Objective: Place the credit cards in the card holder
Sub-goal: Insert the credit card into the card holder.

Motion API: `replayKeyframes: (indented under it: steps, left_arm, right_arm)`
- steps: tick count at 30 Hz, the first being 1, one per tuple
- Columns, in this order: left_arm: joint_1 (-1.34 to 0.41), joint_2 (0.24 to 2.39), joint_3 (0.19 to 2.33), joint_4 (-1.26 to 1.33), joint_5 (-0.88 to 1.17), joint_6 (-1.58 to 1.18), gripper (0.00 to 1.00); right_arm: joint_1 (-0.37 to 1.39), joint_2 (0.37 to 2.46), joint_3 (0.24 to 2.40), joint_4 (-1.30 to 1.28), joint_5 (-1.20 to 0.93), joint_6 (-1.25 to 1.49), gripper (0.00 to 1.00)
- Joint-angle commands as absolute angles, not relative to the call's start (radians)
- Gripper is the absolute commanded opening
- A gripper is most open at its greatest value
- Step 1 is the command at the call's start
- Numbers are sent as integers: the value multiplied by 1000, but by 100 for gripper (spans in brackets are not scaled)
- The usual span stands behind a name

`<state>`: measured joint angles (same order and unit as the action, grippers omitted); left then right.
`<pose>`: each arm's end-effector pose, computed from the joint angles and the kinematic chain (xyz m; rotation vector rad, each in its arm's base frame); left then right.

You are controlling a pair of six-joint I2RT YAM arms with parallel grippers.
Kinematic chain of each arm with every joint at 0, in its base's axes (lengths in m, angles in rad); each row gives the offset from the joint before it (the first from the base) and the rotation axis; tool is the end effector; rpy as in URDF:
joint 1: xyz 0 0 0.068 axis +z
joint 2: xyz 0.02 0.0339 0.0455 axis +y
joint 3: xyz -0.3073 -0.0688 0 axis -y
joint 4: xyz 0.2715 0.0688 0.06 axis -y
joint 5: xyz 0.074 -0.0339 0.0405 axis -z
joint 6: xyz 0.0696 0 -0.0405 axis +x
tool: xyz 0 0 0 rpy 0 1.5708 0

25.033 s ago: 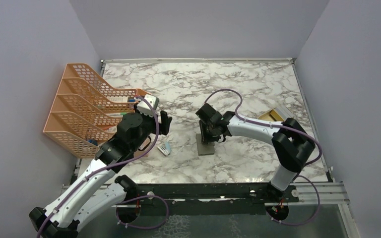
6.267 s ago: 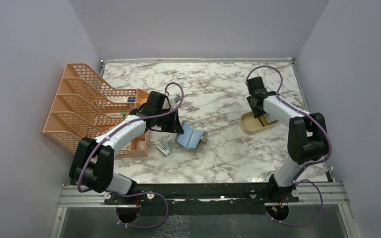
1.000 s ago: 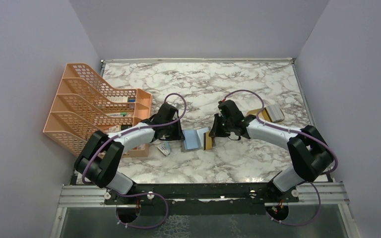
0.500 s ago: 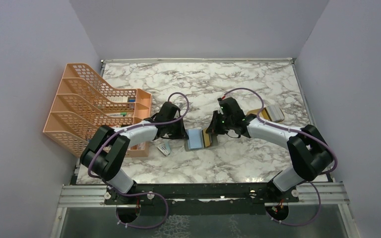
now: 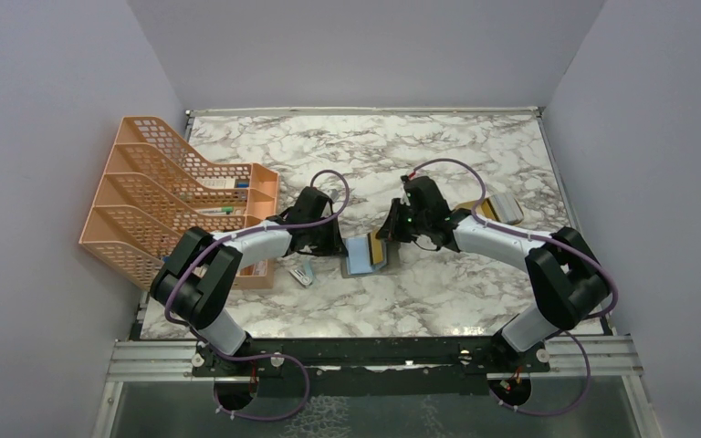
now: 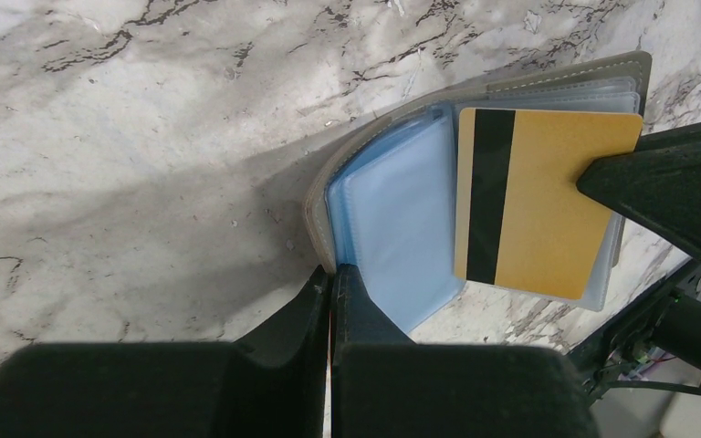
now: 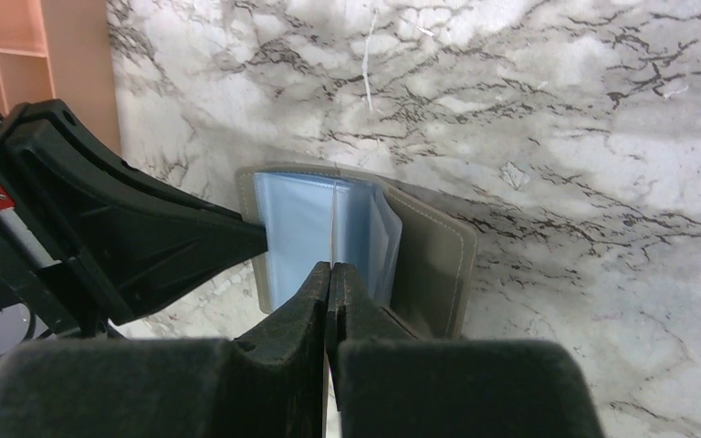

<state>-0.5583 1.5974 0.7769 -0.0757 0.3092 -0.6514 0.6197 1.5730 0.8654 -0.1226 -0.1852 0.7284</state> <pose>0.2812 -0.2006 0.1534 0.0212 2.6295 -0.8602 0.2873 0.2207 0.1848 0.0469 2.5580 0.8050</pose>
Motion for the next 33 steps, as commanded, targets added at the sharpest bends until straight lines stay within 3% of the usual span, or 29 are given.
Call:
replayKeyframes:
  steps: [1,15,33]
  left_arm:
    - [-561,1601,791,-67,327,-637,0]
    - [-561,1602,793,-86,320,-630,0]
    - [-561,1628,803,-102,302,-619,0]
  right_arm:
    - [613,1563,859,-41,-196,750,1]
    - [603,1576,786,-2,-90,712,1]
    - [575,1582,735,68,-99,673,1]
